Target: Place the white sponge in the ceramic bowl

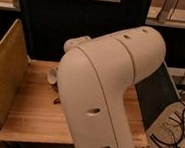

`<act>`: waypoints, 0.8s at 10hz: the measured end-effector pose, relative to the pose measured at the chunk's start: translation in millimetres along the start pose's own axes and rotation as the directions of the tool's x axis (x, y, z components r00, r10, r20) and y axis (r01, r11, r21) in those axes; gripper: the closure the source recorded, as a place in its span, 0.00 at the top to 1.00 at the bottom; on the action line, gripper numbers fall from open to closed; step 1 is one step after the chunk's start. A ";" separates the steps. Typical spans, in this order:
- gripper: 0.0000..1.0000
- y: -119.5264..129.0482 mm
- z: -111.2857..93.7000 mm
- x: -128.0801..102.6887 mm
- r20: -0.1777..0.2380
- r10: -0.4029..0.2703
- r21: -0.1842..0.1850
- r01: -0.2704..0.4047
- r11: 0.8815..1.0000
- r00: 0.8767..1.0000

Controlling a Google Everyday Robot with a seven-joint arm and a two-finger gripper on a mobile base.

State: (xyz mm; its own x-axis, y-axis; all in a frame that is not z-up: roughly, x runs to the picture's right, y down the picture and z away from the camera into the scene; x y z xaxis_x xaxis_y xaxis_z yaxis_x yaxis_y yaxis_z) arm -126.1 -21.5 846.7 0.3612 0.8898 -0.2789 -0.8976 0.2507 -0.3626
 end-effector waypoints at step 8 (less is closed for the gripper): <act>0.80 -0.1 -0.1 0.1 0.000 0.000 0.000 0.000 1.000 1.000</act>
State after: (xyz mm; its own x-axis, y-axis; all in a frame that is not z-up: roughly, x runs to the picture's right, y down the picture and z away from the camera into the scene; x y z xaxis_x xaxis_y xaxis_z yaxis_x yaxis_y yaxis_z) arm -125.9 -21.5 846.7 0.3612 0.8898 -0.2789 -0.8976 0.2507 -0.3625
